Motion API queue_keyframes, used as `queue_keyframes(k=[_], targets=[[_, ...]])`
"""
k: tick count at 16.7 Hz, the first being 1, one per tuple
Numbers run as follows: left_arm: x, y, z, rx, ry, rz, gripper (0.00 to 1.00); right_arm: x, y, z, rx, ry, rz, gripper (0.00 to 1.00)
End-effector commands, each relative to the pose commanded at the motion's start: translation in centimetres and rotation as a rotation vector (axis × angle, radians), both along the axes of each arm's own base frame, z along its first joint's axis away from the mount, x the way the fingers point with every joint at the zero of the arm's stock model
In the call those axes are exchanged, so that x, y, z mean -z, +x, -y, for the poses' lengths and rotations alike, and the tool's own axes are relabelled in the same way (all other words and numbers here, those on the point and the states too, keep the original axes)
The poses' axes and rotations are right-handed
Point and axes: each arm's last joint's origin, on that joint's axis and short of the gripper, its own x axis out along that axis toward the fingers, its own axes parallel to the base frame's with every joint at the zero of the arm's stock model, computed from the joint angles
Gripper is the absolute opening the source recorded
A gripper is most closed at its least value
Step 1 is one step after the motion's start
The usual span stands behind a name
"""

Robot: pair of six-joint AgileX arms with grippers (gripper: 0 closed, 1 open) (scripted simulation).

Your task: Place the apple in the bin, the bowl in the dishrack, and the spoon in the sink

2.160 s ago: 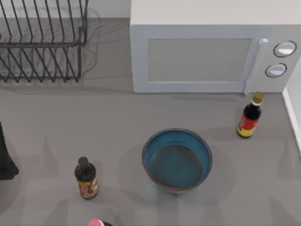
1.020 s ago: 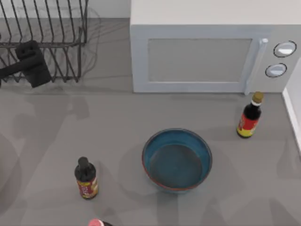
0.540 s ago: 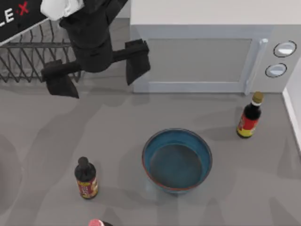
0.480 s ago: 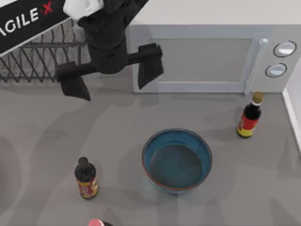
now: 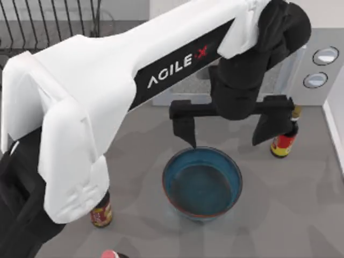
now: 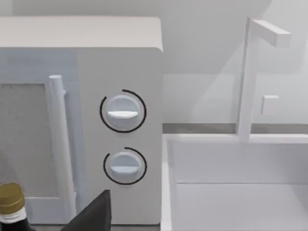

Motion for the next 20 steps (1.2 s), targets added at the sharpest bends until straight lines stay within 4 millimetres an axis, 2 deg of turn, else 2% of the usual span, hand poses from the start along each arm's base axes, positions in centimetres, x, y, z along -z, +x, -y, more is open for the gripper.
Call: queue_keyframes(k=[2, 4, 12, 15, 20], targets=[[0.1, -1.3, 1.9, 0.039, -0.01, -0.005, 1.0, 0.0, 0.0, 0.0, 0.0, 0.0, 0.0, 1.0], [0.0, -2.1, 2.9, 0.062, -0.02, -0.004, 1.0, 0.0, 0.0, 0.0, 0.0, 0.0, 0.0, 1.0], [0.3, -2.0, 3.0, 0.064, -0.024, -0.001, 1.0, 0.0, 0.0, 0.0, 0.0, 0.0, 0.0, 1.0], [2.4, -1.9, 3.3, 0.066, -0.024, -0.002, 1.0, 0.0, 0.0, 0.0, 0.0, 0.0, 0.0, 1.0], [8.0, -2.0, 3.2, 0.066, -0.021, -0.004, 1.0, 0.0, 0.0, 0.0, 0.0, 0.0, 0.0, 1.0]])
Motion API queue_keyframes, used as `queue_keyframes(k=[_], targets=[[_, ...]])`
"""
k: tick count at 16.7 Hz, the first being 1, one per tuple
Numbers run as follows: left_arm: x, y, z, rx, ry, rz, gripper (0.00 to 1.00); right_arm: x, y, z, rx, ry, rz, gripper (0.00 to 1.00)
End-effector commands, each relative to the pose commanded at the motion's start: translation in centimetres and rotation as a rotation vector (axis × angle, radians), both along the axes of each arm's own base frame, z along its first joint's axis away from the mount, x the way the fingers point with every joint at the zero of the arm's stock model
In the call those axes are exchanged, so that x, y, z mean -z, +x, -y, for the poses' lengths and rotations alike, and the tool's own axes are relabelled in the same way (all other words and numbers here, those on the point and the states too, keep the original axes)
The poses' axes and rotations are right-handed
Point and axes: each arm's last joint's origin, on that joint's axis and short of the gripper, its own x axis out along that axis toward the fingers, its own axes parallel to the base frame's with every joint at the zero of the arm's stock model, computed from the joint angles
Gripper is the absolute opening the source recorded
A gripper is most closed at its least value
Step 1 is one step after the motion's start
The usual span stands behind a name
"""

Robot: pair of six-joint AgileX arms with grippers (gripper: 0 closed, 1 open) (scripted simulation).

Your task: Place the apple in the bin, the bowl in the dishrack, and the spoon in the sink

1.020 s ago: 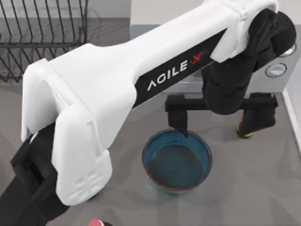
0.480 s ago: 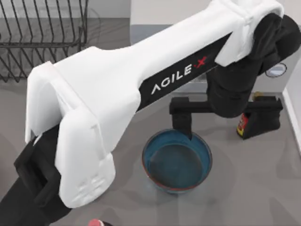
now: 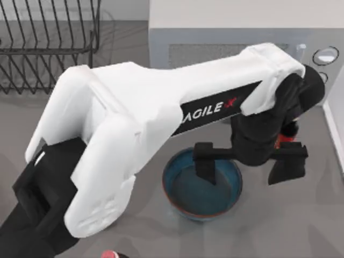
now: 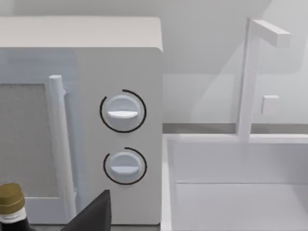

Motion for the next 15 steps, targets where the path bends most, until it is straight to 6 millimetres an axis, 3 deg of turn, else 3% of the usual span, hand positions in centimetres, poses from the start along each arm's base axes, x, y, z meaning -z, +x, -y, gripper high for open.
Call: queue_keyframes(k=[3, 7, 15], targets=[[1.9, -0.2, -0.2, 0.0, -0.001, 0.001, 1.0, 0.0, 0.0, 0.0, 0.0, 0.0, 0.0, 1.0], [2.0, -0.2, -0.2, 0.0, -0.001, 0.001, 1.0, 0.0, 0.0, 0.0, 0.0, 0.0, 0.0, 1.0], [2.0, -0.2, -0.2, 0.0, -0.001, 0.001, 0.4, 0.0, 0.0, 0.0, 0.0, 0.0, 0.0, 1.0]])
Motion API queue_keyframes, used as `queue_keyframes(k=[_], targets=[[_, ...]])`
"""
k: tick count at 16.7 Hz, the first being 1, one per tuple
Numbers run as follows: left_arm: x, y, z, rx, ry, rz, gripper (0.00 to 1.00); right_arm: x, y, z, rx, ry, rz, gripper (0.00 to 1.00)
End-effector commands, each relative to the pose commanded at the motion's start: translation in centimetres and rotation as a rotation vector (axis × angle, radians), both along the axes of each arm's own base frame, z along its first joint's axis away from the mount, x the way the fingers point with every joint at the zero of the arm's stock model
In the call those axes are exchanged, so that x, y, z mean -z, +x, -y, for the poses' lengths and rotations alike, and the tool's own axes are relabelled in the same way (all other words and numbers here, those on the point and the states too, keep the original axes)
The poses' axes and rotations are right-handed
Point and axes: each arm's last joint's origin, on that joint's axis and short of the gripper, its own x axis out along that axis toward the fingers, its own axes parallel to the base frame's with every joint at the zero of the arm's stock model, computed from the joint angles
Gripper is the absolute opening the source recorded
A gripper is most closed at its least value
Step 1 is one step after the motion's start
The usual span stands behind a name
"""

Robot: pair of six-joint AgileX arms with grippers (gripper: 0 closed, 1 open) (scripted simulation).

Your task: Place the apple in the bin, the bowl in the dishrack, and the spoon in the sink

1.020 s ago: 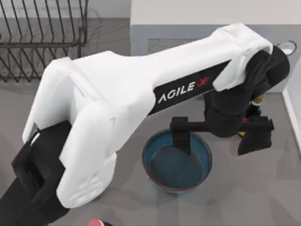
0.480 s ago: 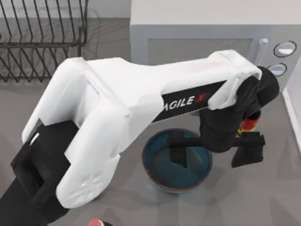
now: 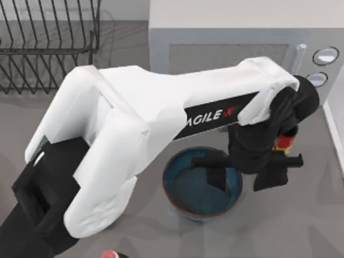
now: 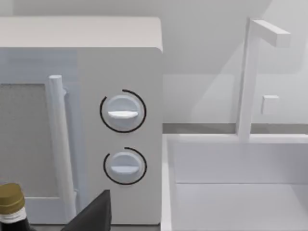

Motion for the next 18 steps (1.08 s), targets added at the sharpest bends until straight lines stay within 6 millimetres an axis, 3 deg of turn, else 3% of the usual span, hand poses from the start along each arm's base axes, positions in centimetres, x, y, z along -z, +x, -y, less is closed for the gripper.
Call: queue_keyframes(k=[5, 15, 18], targets=[[0.0, 0.0, 0.0, 0.0, 0.0, 0.0, 0.02, 0.0, 0.0, 0.0, 0.0, 0.0, 0.0, 1.0], [-0.2, 0.0, 0.0, 0.0, -0.001, 0.001, 0.0, 0.0, 0.0, 0.0, 0.0, 0.0, 0.0, 1.0], [-1.6, 0.2, 0.2, -0.003, 0.006, -0.002, 0.0, 0.0, 0.0, 0.0, 0.0, 0.0, 0.0, 1.0]])
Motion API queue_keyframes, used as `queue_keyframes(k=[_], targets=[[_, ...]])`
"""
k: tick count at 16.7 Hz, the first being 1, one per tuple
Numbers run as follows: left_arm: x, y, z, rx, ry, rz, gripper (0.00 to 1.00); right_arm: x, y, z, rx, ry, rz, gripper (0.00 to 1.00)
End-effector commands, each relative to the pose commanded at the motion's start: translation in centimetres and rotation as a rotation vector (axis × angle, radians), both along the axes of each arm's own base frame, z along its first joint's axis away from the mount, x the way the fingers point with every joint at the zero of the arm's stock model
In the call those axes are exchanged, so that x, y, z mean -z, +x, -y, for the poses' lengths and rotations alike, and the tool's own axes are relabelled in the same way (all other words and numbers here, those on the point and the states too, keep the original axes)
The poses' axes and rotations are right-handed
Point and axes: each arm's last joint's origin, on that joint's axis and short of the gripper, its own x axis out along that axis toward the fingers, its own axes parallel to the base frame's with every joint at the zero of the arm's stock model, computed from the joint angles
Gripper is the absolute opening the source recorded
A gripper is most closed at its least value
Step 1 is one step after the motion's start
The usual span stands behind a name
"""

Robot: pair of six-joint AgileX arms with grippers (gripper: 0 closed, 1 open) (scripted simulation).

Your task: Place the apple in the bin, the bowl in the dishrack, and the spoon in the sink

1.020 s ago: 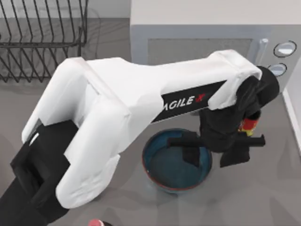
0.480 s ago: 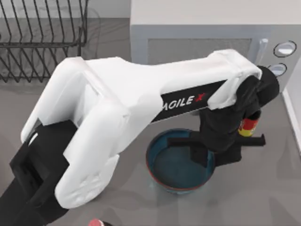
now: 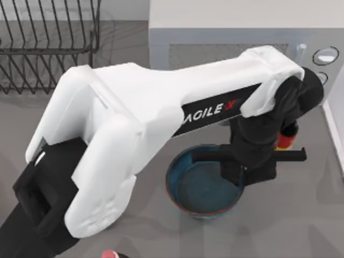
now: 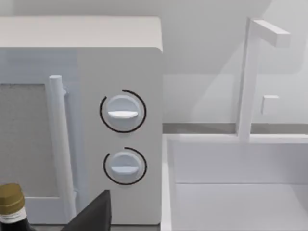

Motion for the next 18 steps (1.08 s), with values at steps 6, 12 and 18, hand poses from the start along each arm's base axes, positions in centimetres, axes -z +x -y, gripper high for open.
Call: queue_keyframes(k=[6, 12, 18], targets=[[-7.1, 0.0, 0.0, 0.001, -0.008, 0.004, 0.0, 0.0, 0.0, 0.0, 0.0, 0.0, 0.0, 1.0], [-8.5, -0.2, -0.3, 0.003, -0.007, 0.003, 0.0, 0.0, 0.0, 0.0, 0.0, 0.0, 0.0, 1.0], [-9.8, 1.1, -2.5, 0.004, -0.038, 0.018, 0.0, 0.0, 0.0, 0.0, 0.0, 0.0, 0.0, 1.0]])
